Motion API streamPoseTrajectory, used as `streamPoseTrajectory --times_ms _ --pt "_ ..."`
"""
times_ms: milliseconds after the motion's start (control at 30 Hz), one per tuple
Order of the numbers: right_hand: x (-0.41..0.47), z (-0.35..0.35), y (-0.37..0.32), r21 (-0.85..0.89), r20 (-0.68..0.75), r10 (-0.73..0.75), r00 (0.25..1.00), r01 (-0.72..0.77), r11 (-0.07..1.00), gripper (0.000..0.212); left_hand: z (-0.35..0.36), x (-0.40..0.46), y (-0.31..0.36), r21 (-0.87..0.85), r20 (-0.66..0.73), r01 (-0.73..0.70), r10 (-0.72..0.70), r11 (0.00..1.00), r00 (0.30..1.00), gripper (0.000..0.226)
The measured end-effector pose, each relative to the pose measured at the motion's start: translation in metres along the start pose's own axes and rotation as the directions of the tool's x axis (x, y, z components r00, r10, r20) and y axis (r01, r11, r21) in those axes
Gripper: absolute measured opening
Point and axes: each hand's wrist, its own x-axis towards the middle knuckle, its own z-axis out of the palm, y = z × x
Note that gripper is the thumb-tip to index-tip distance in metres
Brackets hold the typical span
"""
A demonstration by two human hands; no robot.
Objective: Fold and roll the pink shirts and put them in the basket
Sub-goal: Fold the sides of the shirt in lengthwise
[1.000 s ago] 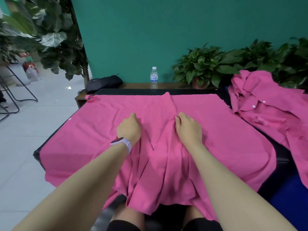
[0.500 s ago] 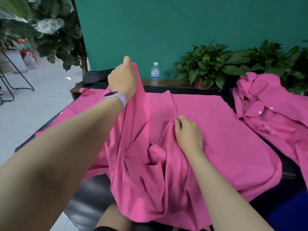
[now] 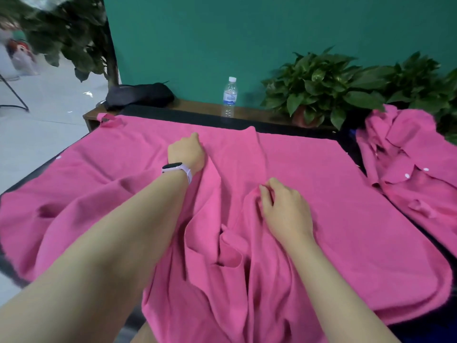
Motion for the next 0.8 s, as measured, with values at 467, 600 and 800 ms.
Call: streamPoseTrajectory --times_ms 467,600,800 --pt "0.151 0.041 0.017 -0.279 0.045 0.043 0.998 -0.029 0.96 0.009 0.015 0.017 -0.008 0.001 -0.023 -0.007 0.007 1.0 1.0 0.013" --pt "0.143 0.076 0.037 -0.175 -0.026 0.121 0.992 -0.124 0.977 0.025 0.02 0.023 -0.008 0.017 -0.033 -0.006 0.007 1.0 0.999 0.02" --pt "0.141 0.078 0.04 -0.121 -0.061 0.091 0.994 -0.097 0.988 0.025 0.019 0.022 -0.008 -0.001 -0.058 0.021 -0.021 1.0 0.998 0.022"
